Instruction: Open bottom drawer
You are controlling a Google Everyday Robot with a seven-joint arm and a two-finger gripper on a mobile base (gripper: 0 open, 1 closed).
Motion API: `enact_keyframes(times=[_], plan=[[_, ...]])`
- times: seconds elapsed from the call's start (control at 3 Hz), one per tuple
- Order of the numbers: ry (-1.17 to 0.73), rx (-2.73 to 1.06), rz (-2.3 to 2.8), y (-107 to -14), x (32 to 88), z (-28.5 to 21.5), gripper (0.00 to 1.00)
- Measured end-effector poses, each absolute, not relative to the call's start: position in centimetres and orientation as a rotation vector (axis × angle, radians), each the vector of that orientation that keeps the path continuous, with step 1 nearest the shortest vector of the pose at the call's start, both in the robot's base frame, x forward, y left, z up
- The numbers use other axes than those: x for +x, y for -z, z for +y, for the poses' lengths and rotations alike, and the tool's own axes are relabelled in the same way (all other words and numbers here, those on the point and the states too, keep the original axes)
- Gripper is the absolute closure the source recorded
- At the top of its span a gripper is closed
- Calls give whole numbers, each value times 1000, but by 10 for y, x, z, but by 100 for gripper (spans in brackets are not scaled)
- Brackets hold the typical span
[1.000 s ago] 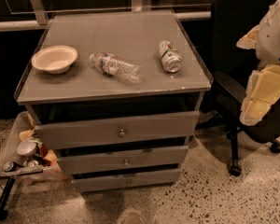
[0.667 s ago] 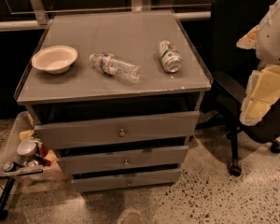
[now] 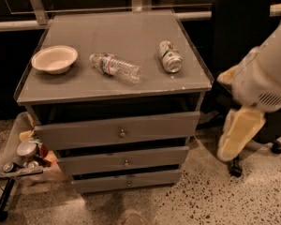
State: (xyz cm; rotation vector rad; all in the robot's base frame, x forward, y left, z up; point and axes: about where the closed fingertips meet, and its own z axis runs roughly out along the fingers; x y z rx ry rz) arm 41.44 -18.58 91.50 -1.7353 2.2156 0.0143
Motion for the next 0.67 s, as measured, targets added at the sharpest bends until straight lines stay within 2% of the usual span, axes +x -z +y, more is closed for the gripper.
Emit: enact_keyframes(times=[0.67], plan=[[-287, -1816, 2228, -749, 387, -112, 0]])
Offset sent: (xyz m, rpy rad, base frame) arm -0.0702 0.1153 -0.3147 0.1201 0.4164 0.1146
